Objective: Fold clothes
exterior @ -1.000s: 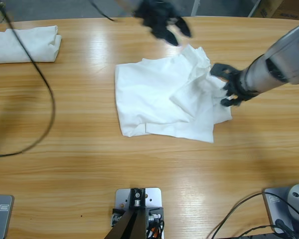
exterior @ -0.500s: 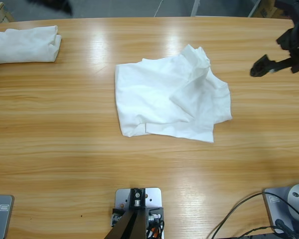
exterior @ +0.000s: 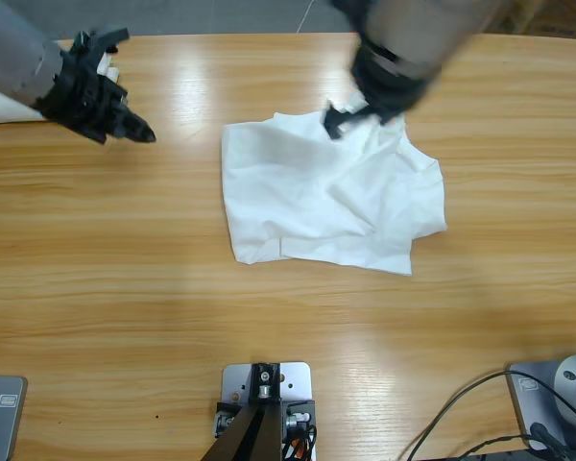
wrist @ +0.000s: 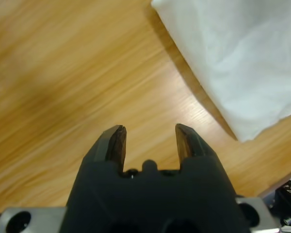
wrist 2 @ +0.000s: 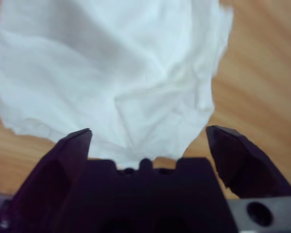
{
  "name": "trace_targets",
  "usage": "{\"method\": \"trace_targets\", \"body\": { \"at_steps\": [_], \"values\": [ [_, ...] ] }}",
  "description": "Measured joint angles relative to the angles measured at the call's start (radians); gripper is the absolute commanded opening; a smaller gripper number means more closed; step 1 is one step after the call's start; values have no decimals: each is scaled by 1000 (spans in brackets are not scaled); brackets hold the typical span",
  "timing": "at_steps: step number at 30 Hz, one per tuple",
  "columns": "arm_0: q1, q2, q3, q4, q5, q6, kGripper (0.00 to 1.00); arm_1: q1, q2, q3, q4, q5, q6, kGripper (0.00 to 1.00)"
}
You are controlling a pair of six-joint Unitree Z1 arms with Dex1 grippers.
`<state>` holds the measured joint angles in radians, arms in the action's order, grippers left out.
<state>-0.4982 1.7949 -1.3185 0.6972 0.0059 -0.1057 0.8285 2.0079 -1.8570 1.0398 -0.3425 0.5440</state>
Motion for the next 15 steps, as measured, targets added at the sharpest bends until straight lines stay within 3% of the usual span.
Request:
{"method": "trace_targets", "body": {
  "at_steps": [4, 8, 15],
  "values": [
    [38, -24, 99, -88, -24, 0, 399, 12, 115, -194, 90, 0, -244, 0],
    [58, -24, 148, -133, -43, 0, 401, 14, 134, -211, 105, 77, -248, 0],
    [59, -24, 216, -171, -53, 0, 402, 14, 111, 206, -330, 275, -219, 0]
  ]
}}
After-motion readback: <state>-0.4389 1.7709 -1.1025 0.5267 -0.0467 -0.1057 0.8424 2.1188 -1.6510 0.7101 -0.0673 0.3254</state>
